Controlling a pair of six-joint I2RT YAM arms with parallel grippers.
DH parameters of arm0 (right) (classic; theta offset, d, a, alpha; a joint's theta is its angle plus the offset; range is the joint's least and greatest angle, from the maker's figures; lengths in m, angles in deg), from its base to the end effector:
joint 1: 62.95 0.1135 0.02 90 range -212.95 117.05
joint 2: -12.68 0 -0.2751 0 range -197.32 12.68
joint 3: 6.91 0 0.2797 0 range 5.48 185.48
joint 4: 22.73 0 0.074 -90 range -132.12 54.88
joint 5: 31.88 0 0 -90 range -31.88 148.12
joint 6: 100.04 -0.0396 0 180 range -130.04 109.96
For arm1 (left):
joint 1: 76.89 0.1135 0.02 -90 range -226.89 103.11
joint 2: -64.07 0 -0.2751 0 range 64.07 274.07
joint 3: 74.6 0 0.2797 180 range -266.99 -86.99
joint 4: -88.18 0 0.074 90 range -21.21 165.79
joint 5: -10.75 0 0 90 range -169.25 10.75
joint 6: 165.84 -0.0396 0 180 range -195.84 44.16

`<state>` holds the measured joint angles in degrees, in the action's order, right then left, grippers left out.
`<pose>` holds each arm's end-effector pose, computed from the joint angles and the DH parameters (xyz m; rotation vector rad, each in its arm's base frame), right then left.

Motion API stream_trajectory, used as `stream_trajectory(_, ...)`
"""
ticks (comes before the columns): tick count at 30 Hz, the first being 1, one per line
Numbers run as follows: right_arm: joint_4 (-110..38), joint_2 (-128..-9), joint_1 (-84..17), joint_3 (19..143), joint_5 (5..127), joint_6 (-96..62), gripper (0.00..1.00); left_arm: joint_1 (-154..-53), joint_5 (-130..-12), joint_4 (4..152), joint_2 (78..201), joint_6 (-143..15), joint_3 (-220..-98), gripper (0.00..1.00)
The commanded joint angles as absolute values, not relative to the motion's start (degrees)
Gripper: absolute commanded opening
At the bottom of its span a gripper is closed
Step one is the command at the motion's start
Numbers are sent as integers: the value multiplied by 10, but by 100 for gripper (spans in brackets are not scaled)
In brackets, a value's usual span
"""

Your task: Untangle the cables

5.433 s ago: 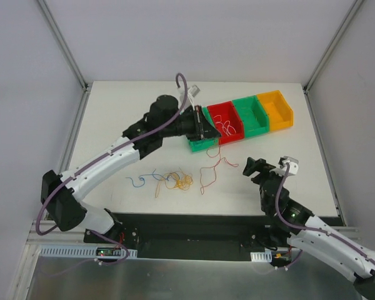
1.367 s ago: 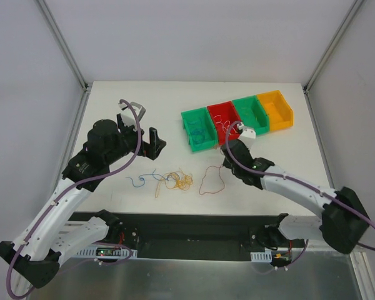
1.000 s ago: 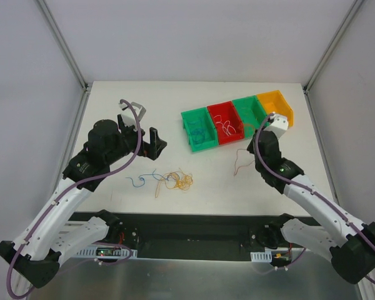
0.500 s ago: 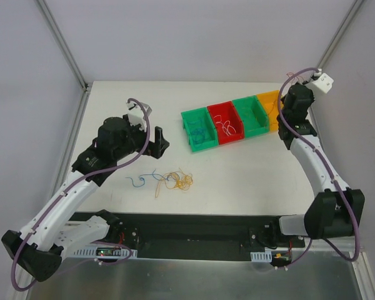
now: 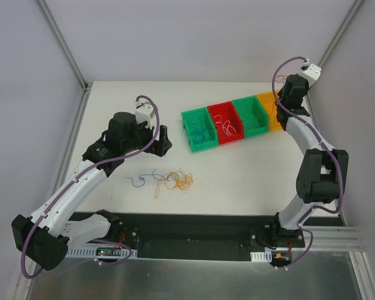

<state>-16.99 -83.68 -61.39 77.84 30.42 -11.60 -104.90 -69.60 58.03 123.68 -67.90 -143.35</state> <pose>0.4333 -0.0066 0.3195 0.3636 1.6342 -0.3626 0.2286 -0.1291 0.3547 0.4565 1.9228 -0.5768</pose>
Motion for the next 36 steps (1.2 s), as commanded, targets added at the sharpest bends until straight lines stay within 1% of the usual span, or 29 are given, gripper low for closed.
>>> stream_trajectory(1,-159,-834,-628,852,328,-139,1,-1042,-684,606,1243,-682,-1434,99)
stream_trajectory(5,-149,-847,-628,873,328,-153,0,-1042,-685,606,1251,-682,-1435,99)
stream_trajectory(9,-150,-869,-627,906,321,-129,0,-1041,-687,606,1254,-685,-1436,99)
stream_trajectory(18,-186,-887,-627,847,298,-137,0,-1038,-678,607,1243,-685,-1435,99)
stream_trajectory(25,-333,-912,-628,862,309,-226,0,-1038,-670,607,1237,-682,-1435,99)
stream_trajectory(29,-437,-955,-644,931,289,-245,0,-1038,-669,608,1233,-681,-1433,99)
stream_trajectory(32,-458,-986,-655,956,305,-254,0,-1038,-678,608,1239,-684,-1433,99)
stream_trajectory(36,-514,-1035,-665,1025,321,-261,0,-1038,-669,608,1247,-683,-1434,99)
